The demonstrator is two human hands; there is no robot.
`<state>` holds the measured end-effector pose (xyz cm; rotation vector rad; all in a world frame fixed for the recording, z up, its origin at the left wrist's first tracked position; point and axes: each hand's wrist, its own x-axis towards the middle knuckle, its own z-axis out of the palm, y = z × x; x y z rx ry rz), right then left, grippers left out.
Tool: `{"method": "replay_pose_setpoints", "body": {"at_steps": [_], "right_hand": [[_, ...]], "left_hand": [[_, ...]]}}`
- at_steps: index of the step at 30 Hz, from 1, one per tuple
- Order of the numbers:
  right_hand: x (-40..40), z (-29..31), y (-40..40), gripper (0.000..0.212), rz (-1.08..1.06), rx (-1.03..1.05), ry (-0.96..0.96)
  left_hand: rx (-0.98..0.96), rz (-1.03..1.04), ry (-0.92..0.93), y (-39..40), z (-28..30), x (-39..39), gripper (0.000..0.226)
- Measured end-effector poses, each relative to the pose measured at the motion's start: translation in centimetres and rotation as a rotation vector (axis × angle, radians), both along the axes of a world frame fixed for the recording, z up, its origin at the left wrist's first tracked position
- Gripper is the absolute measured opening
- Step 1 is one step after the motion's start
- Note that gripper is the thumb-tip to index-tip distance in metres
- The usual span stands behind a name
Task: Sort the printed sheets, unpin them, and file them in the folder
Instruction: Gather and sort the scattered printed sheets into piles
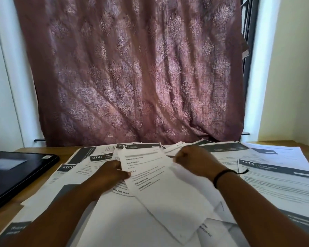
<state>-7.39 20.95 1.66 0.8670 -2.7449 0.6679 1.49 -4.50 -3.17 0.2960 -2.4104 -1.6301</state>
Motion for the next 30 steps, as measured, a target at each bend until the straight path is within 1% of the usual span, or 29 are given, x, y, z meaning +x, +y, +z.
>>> {"method": "replay_pose_setpoints", "body": {"at_steps": [1, 2, 4, 5, 8, 10, 11, 14, 15, 16, 17, 18, 20, 21, 22, 24, 25, 26, 28, 29, 30], "right_hand": [[-1.1, -0.3, 0.9, 0.033, -0.100, 0.088, 0.025], [-1.9, -0.6, 1.8, 0.040, -0.175, 0.138, -0.028], [-2.5, -1.5, 2.7, 0.053, -0.223, 0.196, -0.183], [-2.8, -1.8, 2.9, 0.054, -0.218, 0.205, -0.218], [-3.6, -2.5, 2.7, 0.040, -0.153, 0.108, -0.195], [-3.7, -2.3, 2.3, 0.032, -0.105, 0.024, -0.240], [-3.3, -2.0, 2.2, 0.029, -0.060, -0.010, -0.307], [-1.9, -0.8, 2.7, 0.030, 0.089, -0.090, -0.650], [-1.7, -0.3, 3.1, 0.032, 0.095, -0.123, -0.680], [-2.3, -0.1, 3.5, 0.033, 0.068, -0.164, -0.656], [-3.0, -0.2, 4.0, 0.033, 0.016, -0.175, -0.578], [-3.8, -0.2, 4.4, 0.032, -0.061, -0.081, -0.442], [-5.0, -0.8, 5.0, 0.029, -0.204, 0.210, -0.172], [-5.4, -1.3, 5.3, 0.031, -0.247, 0.276, -0.135], [-5.4, -1.6, 5.6, 0.049, -0.276, 0.281, -0.182], [-5.2, -1.8, 6.2, 0.113, -0.284, 0.263, -0.339], [-5.1, -1.7, 6.5, 0.138, -0.276, 0.264, -0.378], [-5.3, -1.8, 6.8, 0.145, -0.287, 0.258, -0.383], [-5.8, -1.8, 7.7, 0.126, -0.335, 0.254, -0.374], [-6.2, -1.9, 8.0, 0.121, -0.346, 0.279, -0.379], [-6.5, -2.0, 8.2, 0.123, -0.341, 0.313, -0.376]], "left_hand": [[0.025, 0.008, 0.004, 0.0, 0.0, 0.0, 0.027], [0.056, 0.008, 0.009, 0.1, 0.0, 0.0, 0.031], [0.093, 0.010, 0.015, 0.3, 0.0, 0.1, 0.034], [0.106, 0.021, 0.020, 0.5, 0.1, 0.1, 0.034], [0.140, 0.063, 0.039, 0.8, 0.2, 0.0, 0.035], [0.126, 0.095, 0.055, 0.8, 0.2, -0.1, 0.034], [0.084, 0.122, 0.064, 0.9, 0.4, -0.1, 0.034], [-0.050, 0.216, 0.061, 1.2, 1.2, 0.4, 0.045], [-0.053, 0.240, 0.042, 1.4, 1.5, 0.6, 0.050], [-0.047, 0.250, 0.033, 1.5, 1.7, 0.7, 0.054], [-0.047, 0.252, 0.029, 1.5, 1.7, 0.7, 0.057], [-0.043, 0.255, 0.026, 1.5, 1.8, 0.7, 0.058], [-0.017, 0.272, 0.018, 1.6, 1.8, 0.8, 0.058], [-0.007, 0.280, 0.015, 1.6, 1.8, 0.8, 0.058], [-0.006, 0.286, 0.009, 1.6, 1.9, 0.9, 0.058], [-0.009, 0.293, 0.008, 1.6, 1.9, 1.1, 0.057], [-0.013, 0.293, 0.012, 1.6, 1.9, 1.1, 0.056], [-0.016, 0.291, 0.013, 1.6, 2.0, 1.2, 0.056], [-0.021, 0.289, 0.013, 1.6, 2.0, 1.3, 0.055], [-0.025, 0.292, 0.012, 1.6, 2.0, 1.4, 0.056], [-0.030, 0.293, 0.007, 1.6, 1.9, 1.4, 0.056]]}}
